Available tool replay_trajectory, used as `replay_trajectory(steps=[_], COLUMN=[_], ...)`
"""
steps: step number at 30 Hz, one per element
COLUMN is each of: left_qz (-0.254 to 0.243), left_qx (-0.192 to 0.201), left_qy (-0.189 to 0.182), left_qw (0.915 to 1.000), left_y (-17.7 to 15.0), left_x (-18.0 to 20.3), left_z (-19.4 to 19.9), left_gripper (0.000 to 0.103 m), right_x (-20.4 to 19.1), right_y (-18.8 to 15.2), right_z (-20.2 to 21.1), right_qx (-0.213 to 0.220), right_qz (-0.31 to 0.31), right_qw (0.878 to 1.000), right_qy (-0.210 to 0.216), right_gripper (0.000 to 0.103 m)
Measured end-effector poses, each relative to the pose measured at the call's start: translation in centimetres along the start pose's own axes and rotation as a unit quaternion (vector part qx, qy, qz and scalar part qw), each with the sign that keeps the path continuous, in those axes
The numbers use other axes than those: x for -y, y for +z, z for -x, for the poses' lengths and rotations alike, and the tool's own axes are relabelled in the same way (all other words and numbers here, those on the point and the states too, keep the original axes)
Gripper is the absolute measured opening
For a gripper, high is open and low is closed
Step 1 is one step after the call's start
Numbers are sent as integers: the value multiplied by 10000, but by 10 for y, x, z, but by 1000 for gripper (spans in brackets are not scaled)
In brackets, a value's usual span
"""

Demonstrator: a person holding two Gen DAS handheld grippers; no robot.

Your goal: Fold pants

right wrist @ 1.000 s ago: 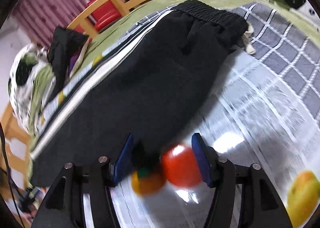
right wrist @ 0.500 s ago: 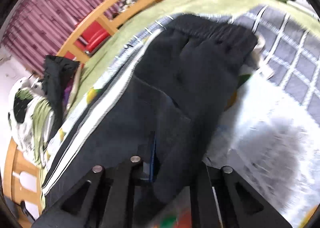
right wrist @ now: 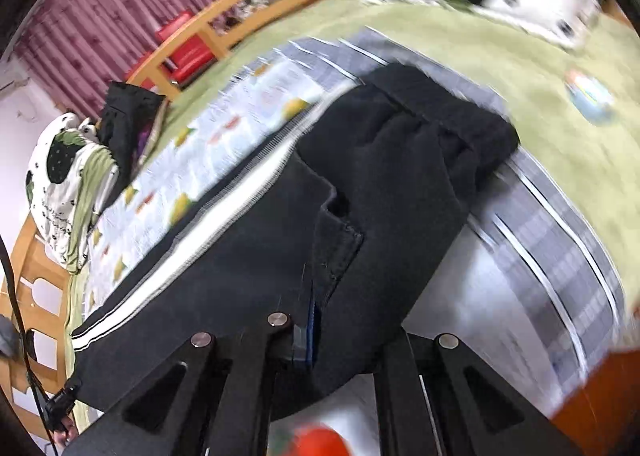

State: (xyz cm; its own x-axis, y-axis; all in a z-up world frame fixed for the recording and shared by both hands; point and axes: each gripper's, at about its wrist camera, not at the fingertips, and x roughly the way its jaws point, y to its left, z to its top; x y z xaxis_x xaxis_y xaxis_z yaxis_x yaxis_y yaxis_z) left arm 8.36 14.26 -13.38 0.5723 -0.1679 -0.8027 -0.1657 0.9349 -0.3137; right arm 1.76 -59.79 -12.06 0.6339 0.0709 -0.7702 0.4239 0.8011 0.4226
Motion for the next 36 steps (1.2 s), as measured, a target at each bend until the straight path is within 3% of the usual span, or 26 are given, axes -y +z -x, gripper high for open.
replay_trajectory(steps=[1, 3, 4, 6, 8, 9, 11, 15, 19, 21, 23, 26, 28, 29, 33, 34, 36], left_qz=[-52, -127, -175, -393, -625, -701, -748, -650, -535, -460, -418, -475, -542, -559, -626, -635, -677], left_qx=[-16, -93, -181, -258, -80, 39, 168, 429, 963, 1107, 1097, 1069, 998, 890, 659, 675, 644], left_qy=[61, 285, 431, 747, 974, 1028, 1052, 1029, 961, 874, 774, 668, 698, 761, 934, 970, 1031], left_qw=[10000, 9995, 9988, 9961, 9933, 9922, 9915, 9916, 9893, 9889, 9901, 9909, 9911, 9916, 9915, 9910, 9903], left_y=[-4, -10, -12, -15, -19, -21, -22, -13, 5, 14, 21, 27, 31, 35, 49, 55, 67], left_x=[0, 0, 1, 4, 6, 7, 9, 21, 38, 45, 49, 54, 56, 57, 52, 48, 43], left_z=[-1, -3, -3, 6, 22, 31, 43, 54, 65, 67, 63, 55, 46, 40, 23, 20, 10], left_gripper=[16, 24, 29, 41, 56, 59, 62, 62, 62, 62, 62, 62, 62, 62, 62, 62, 62], right_x=[10, 25, 29, 33, 38, 42, 55, 84, 98, 78, 73, 85, 92, 90, 71, 57, 34], right_y=[-6, -18, -22, -25, -22, -17, -2, 33, 60, 75, 82, 87, 83, 83, 77, 75, 76], right_z=[-3, -14, -13, 0, 23, 29, 27, -10, -40, -31, -9, -17, -32, -32, 9, 24, 40], right_qx=[-108, -350, -336, -175, 282, 508, 695, 553, 559, 735, 1184, 985, 451, 420, 581, 734, 859], right_qz=[-73, -141, -88, 28, 151, 151, -101, -931, -1889, -1233, -892, -927, -905, -868, -377, -130, 360], right_qw=[9999, 9993, 9994, 9998, 9994, 9983, 9972, 9941, 9803, 9894, 9889, 9902, 9937, 9942, 9927, 9884, 9833], right_qy=[5, -30, -66, -81, -146, -237, -263, 96, 155, -209, -61, -333, -484, -468, -991, -1321, -1564], right_gripper=[9, 24, 26, 37, 47, 58, 68, 67, 64, 43, 40, 41, 47, 49, 55, 55, 55])
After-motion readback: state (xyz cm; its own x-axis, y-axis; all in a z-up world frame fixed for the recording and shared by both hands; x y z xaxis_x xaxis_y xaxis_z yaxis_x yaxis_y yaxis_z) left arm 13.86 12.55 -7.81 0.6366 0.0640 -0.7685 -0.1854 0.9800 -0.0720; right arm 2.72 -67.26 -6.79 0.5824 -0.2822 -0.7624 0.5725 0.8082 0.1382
